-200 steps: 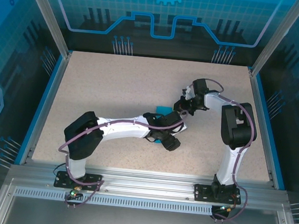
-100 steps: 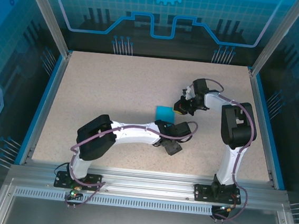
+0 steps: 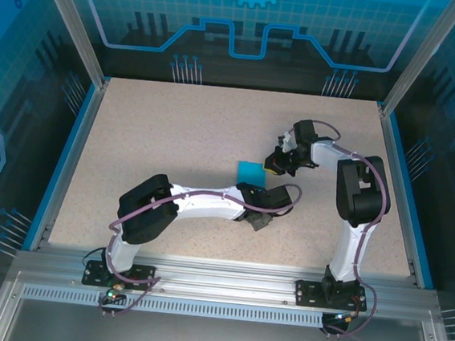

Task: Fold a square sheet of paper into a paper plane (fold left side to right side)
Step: Fold the triangle a second time at the center of the table.

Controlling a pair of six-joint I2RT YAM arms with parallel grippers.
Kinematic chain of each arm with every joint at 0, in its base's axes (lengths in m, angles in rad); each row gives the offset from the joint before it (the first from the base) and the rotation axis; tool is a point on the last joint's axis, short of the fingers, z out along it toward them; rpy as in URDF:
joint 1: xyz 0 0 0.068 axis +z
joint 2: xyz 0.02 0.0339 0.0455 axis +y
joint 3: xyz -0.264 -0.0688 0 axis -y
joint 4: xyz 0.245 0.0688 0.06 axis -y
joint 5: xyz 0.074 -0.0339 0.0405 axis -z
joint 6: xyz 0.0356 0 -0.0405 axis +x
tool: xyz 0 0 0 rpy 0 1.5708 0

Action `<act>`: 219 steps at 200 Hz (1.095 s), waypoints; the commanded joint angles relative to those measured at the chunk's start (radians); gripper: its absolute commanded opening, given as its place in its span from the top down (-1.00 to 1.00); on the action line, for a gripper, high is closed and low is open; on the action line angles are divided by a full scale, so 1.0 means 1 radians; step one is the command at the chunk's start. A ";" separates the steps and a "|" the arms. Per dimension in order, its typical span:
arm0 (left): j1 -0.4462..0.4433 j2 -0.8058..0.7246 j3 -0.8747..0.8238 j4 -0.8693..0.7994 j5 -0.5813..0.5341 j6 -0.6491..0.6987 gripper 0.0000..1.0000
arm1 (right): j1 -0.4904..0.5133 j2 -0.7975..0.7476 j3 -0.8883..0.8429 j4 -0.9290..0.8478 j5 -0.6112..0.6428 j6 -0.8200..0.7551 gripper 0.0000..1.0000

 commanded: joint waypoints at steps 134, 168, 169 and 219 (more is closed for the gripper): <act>0.150 -0.171 -0.163 0.163 0.408 -0.136 0.92 | -0.029 -0.105 0.015 0.013 0.017 -0.044 0.29; 0.222 -0.200 -0.220 0.235 0.550 -0.185 0.92 | -0.057 -0.231 -0.075 0.017 0.085 -0.065 0.16; 0.225 -0.201 -0.221 0.237 0.553 -0.187 0.92 | -0.057 -0.232 -0.079 0.016 0.087 -0.066 0.16; 0.305 -0.229 -0.292 0.313 0.671 -0.243 0.93 | -0.042 -0.447 -0.349 0.091 0.073 -0.068 0.59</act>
